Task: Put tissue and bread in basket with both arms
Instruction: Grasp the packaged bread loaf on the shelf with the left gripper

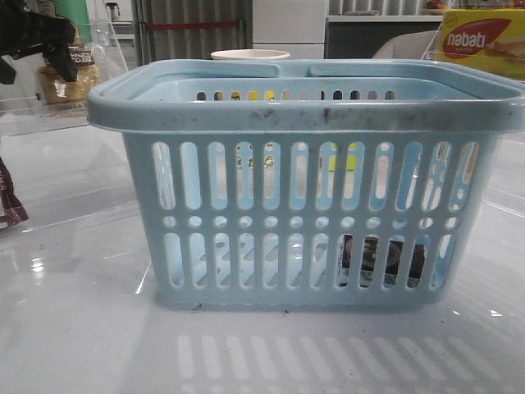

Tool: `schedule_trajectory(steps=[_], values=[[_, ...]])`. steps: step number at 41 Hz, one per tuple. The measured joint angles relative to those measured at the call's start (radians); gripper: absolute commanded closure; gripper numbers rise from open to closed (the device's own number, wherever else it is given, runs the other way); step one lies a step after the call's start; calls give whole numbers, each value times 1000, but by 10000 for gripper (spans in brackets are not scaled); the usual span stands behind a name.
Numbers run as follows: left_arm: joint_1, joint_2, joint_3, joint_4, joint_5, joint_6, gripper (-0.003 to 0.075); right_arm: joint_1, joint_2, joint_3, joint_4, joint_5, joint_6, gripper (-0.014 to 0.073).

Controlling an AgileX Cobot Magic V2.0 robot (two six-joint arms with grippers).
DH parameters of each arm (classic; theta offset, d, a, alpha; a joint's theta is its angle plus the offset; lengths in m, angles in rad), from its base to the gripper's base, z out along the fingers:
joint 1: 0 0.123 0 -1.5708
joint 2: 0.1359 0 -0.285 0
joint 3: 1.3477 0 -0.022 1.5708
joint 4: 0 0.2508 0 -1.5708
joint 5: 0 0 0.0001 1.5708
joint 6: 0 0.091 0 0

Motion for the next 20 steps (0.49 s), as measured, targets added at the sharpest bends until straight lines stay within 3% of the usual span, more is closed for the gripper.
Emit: schedule_trajectory(steps=[20], values=[[-20, 41, -8, -4, -29, 0, 90, 0, 0, 0, 0, 0, 0, 43]])
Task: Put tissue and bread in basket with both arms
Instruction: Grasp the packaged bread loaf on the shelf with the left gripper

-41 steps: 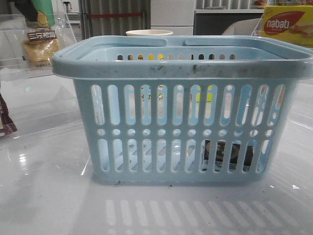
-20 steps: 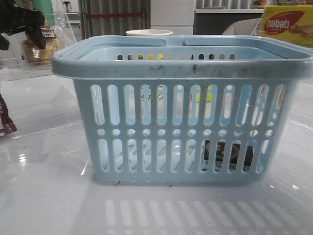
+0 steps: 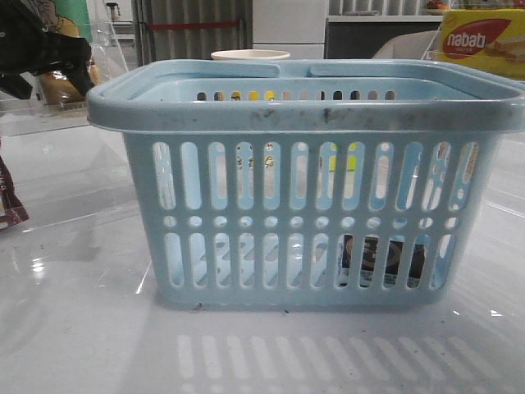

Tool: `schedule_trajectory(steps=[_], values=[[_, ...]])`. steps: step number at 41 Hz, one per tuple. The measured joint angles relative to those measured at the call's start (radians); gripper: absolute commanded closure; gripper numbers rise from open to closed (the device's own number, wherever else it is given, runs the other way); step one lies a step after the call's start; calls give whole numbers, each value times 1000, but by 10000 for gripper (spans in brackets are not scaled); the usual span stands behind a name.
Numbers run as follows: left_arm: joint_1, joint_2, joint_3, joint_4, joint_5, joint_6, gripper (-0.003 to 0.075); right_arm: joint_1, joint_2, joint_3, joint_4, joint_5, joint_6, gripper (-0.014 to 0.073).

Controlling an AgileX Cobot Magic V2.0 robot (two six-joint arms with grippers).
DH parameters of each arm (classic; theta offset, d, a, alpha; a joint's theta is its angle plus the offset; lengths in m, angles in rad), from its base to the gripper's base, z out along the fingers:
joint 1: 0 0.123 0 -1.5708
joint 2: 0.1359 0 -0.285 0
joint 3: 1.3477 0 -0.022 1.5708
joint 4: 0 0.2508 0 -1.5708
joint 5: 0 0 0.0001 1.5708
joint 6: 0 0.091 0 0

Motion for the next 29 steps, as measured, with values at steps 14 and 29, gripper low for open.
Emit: schedule_trajectory(steps=[14, 29], values=[[-2, 6, 0, -2, -3, 0, 373, 0, 0, 0, 0, 0, 0, 43], [-6, -1, -1, -10, 25, 0, 598, 0, 0, 0, 0, 0, 0, 43]])
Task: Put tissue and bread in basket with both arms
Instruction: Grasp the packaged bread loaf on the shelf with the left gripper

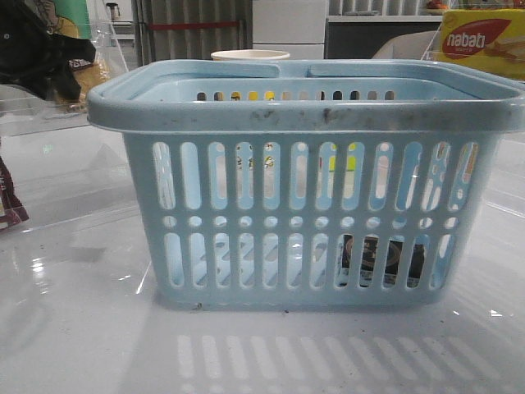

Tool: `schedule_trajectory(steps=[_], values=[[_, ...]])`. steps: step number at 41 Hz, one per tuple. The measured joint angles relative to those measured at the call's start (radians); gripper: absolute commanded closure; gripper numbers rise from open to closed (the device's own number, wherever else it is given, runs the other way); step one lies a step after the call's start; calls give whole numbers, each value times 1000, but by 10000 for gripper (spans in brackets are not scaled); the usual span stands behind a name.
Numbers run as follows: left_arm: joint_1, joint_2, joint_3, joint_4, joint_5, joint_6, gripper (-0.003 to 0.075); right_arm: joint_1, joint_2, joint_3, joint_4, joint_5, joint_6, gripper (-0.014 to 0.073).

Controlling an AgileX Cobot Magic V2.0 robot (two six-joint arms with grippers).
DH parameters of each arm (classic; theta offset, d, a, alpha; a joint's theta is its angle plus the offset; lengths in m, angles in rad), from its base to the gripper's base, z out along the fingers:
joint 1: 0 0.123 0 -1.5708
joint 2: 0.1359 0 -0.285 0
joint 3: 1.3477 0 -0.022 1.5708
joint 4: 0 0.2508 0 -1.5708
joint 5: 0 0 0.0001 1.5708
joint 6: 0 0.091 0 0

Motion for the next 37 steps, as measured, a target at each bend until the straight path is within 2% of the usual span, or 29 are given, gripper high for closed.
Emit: schedule_trajectory(steps=[3, 26, 37], values=[[0, -10, 0, -2, 25, 0, 628, 0, 0, 0, 0, 0, 0, 43], [0, -247, 0, 9, 238, 0, 628, 0, 0, 0, 0, 0, 0, 43], [-96, -389, 0, 13, 307, 49, 628, 0, 0, 0, 0, 0, 0, 43]])
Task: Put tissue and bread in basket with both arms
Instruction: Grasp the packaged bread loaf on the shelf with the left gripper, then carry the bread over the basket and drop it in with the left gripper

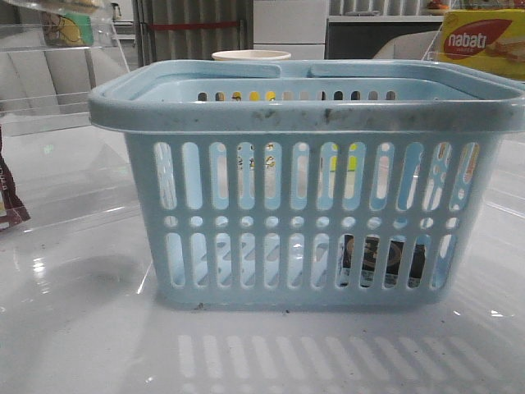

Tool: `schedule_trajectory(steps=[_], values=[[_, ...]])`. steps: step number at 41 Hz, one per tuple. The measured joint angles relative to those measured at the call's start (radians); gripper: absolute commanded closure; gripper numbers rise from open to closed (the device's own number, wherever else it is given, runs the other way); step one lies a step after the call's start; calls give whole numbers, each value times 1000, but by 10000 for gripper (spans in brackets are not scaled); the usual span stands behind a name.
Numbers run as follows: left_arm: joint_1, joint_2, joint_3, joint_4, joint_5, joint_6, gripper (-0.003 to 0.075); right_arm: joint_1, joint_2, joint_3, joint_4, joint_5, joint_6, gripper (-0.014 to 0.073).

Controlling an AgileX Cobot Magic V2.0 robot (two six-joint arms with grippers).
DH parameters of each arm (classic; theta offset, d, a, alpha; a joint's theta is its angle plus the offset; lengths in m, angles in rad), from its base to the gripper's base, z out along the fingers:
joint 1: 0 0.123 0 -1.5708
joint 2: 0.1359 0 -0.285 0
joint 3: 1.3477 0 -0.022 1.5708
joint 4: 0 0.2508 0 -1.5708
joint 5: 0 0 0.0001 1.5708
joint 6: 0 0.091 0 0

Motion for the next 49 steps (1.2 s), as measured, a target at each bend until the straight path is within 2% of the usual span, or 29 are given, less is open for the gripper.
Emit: schedule_trajectory(steps=[12, 21, 27, 34, 38, 45, 49], values=[[-211, -58, 8, 0, 57, 37, 628, 0, 0, 0, 0, 0, 0, 43], [-366, -58, 139, 0, 22, 43, 628, 0, 0, 0, 0, 0, 0, 43], [-430, -49, 225, 0, -48, 46, 628, 0, 0, 0, -1, 0, 0, 43], [-445, 2, 253, 0, -73, 48, 622, 0, 0, 0, -1, 0, 0, 43], [-445, 34, 254, 0, -91, 48, 563, 0, 0, 0, -1, 0, 0, 43], [-445, 55, 254, -4, -96, 50, 361, 0, 0, 0, -1, 0, 0, 43], [-445, 55, 254, -10, -99, 50, 293, 0, 0, 0, -1, 0, 0, 43]])
